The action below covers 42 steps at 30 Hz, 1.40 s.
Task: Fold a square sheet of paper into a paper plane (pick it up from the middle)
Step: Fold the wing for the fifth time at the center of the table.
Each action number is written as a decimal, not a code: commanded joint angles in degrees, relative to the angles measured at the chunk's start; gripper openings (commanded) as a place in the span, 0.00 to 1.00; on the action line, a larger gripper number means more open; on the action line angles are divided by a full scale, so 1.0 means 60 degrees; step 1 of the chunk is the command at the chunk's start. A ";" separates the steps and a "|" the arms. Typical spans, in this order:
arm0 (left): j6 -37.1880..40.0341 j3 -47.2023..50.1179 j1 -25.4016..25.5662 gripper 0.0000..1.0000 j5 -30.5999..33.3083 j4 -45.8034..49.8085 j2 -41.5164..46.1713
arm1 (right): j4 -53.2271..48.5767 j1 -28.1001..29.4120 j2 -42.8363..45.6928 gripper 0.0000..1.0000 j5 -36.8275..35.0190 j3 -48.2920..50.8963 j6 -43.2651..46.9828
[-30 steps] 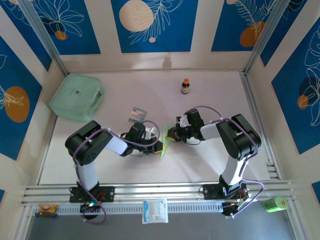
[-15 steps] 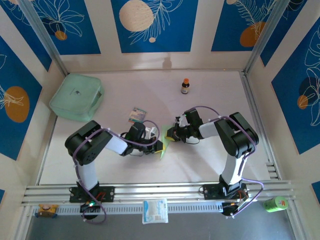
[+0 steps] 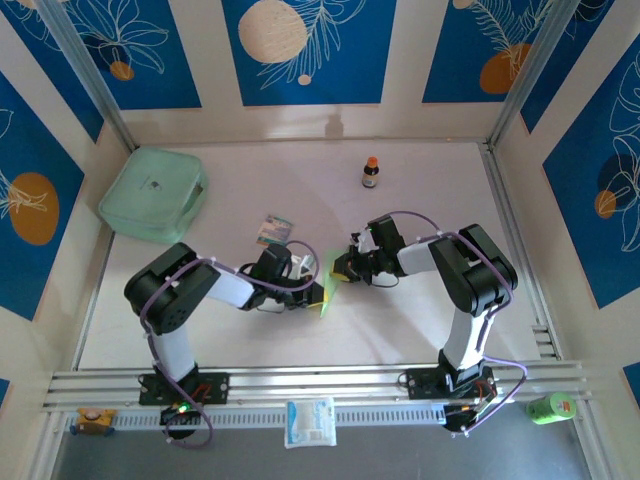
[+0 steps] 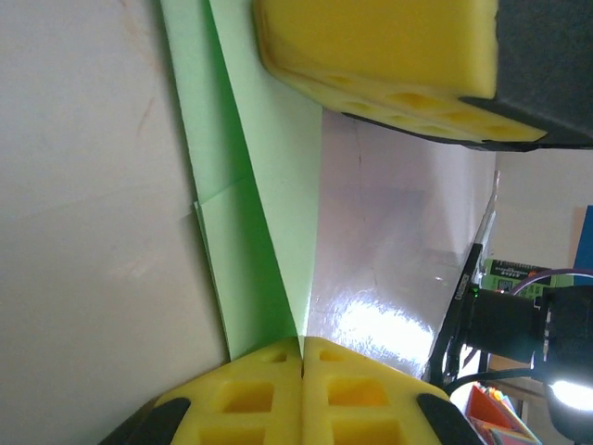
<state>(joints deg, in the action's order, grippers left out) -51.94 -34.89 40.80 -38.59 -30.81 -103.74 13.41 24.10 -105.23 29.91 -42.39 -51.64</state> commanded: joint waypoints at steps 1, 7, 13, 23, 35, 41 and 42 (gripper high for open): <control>0.0553 0.0083 0.0193 0.05 -0.0347 0.1827 0.0031 | -0.1176 0.0011 -0.0497 0.06 -0.1131 0.0121 -0.0004; 0.1162 0.0001 0.0353 0.09 0.0015 0.3076 0.0268 | -0.1276 0.0012 -0.0479 0.06 -0.1259 0.0136 -0.0001; 0.1347 0.0044 0.0481 0.03 -0.0020 0.3391 0.0240 | -0.1398 0.0024 -0.0450 0.05 -0.1407 0.0144 -0.0006; 0.1695 0.0077 0.0573 0.07 0.0194 0.4036 0.0430 | -0.1476 0.0034 -0.0464 0.05 -0.1466 0.0122 0.0022; 0.1958 0.0219 0.0669 0.08 0.0204 0.4434 0.0569 | -0.1588 0.0027 -0.0447 0.05 -0.1514 0.0076 0.0037; 0.2169 0.0149 0.0766 0.00 0.0318 0.4837 0.0617 | -0.1615 0.0034 -0.0449 0.05 -0.1543 0.0067 0.0023; 0.2211 0.0123 0.0771 0.00 0.0336 0.4905 0.0621 | -0.1631 0.0027 -0.0439 0.05 -0.1543 0.0078 0.0033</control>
<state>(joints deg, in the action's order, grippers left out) -40.40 -36.93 43.46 -35.09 -15.46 -99.22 11.11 24.43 -105.16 28.71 -43.29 -51.62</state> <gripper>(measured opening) 0.066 0.053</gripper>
